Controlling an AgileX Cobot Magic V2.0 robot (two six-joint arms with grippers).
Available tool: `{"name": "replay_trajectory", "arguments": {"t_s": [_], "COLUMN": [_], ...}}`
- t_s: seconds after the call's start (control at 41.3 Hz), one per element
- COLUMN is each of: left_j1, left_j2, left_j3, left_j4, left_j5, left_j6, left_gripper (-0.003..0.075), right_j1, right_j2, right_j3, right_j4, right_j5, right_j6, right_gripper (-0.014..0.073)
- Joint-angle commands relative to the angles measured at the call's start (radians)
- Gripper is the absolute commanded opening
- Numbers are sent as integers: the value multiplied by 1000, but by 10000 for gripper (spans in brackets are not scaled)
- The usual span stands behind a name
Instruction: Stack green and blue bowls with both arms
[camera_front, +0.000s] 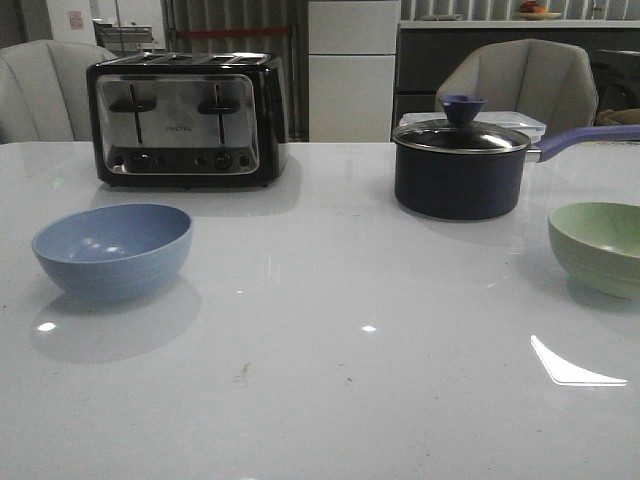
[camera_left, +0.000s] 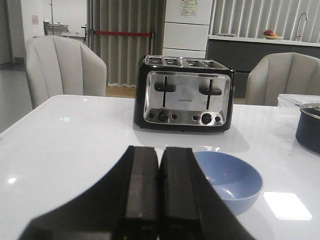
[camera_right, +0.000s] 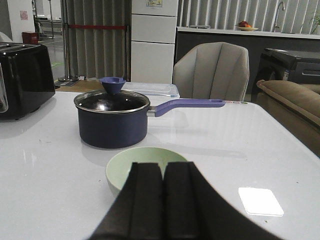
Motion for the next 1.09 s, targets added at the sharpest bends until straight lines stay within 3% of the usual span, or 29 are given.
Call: {"name": "replay_trajectory", "arguments": {"t_s": [0.0,0.823,0.969,1.066], "left_j1": [-7,-7,-7,-7], "left_j2": [-20,-20,-20,-18], "left_j3": [4,2,-29,-107], "left_j4": [-1,3,3,56], "left_j5": [-92,-102,-189,-173], "left_j6": [-7,-7,-7,-7], "left_gripper": [93,93,93,93], "right_j1": [-4,-4,-4,-4], "right_j2": [-19,-19,-19,-19], "right_j3": [-3,-6,-75,-164], "right_j4": [3,4,9,9], "right_j5": [-92,-108,-64,0], "right_j6": [-8,-8,-7,-7], "right_gripper": [57,57,57,57]}}
